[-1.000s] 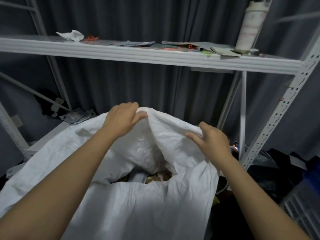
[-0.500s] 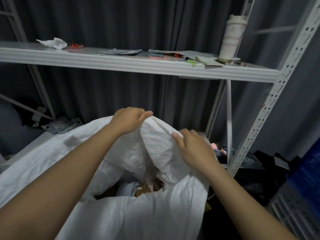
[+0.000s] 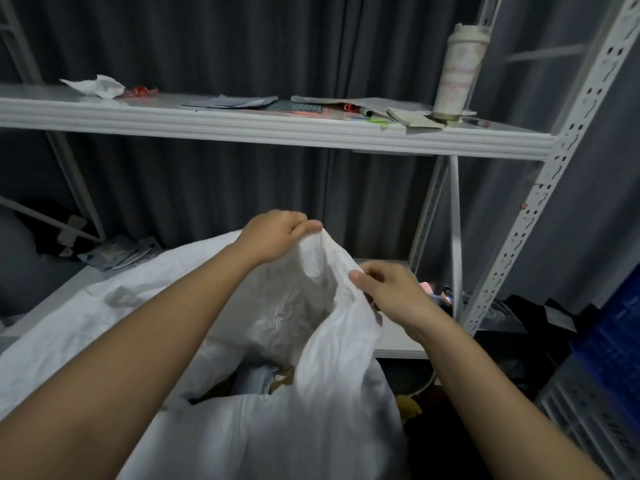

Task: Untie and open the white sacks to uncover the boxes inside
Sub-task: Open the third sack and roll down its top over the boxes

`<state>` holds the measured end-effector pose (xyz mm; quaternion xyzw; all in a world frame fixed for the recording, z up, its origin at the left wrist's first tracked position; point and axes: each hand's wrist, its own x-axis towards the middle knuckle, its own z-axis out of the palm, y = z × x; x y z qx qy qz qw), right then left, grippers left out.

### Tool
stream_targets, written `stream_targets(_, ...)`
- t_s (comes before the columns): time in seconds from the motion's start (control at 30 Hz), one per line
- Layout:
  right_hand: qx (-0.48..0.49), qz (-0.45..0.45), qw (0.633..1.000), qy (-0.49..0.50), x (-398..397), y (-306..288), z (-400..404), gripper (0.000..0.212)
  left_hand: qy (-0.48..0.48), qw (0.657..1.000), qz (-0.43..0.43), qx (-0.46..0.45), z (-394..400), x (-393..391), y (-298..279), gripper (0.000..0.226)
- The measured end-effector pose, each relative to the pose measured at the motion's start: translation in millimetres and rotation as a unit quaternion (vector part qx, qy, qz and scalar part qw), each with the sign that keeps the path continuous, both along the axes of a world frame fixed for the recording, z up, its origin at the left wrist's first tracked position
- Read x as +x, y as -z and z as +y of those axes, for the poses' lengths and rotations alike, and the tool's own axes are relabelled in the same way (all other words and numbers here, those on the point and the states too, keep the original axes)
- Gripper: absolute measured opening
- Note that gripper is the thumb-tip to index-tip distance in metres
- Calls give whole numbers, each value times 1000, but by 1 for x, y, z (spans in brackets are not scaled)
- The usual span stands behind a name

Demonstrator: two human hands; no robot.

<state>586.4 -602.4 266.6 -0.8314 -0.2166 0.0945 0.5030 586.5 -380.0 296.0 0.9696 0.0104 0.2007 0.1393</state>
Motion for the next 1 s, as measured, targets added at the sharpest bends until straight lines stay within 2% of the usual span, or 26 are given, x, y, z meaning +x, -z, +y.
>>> stream_targets(0.1, 91, 35, 995, 24, 6, -12, 12, 16, -39, 997, -27, 55, -4, 6, -5, 37)
stream_targets(0.17, 123, 52, 990, 33, 13, -19, 24, 14, -47, 998, -44, 14, -7, -1, -13, 36)
stream_targets(0.27, 130, 69, 989, 23, 23, -26, 48, 16, -41, 993, -53, -98, -14, -29, -26, 39)
stream_targets(0.37, 151, 87, 985, 8, 27, -25, 79, 20, -69, 987, 64, -132, -18, -63, -34, 63)
stream_targets(0.47, 160, 66, 985, -15, 26, -15, 112, 40, -110, 963, 232, -87, -14, -91, -30, 77)
stream_targets(0.5, 162, 57, 985, -30, 25, -13, 122, 42, -131, 953, 264, -64, -8, -97, -24, 75)
stream_targets(0.57, 178, 62, 981, -52, 23, -10, 137, 39, -170, 944, 281, -29, 11, -105, -9, 55)
stream_targets(0.63, 186, 69, 977, -82, 26, -7, 148, 32, -192, 954, 231, -21, 36, -109, 5, 26)
stream_targets(0.67, 165, 39, 980, -105, 30, -5, 150, 29, -196, 959, 203, -23, 47, -110, 10, 17)
stream_targets(0.73, 54, -130, 977, -159, 40, -6, 149, 31, -183, 968, 168, -26, 65, -109, 18, 13)
stream_targets(0.8, -92, -318, 919, -215, 51, -10, 144, 38, -152, 975, 161, -16, 79, -103, 20, 15)
stream_targets(0.87, -208, -439, 832, -267, 67, -18, 140, 42, -115, 981, 154, -23, 90, -95, 19, 13)
stream_targets(0.93, -253, -535, 747, -302, 85, -24, 141, 36, -77, 986, 143, -41, 103, -86, 14, 13)
stream_targets(1.0, -265, -580, 697, -327, 101, -29, 146, 39, -55, 989, 134, -32, 119, -74, 8, 14)
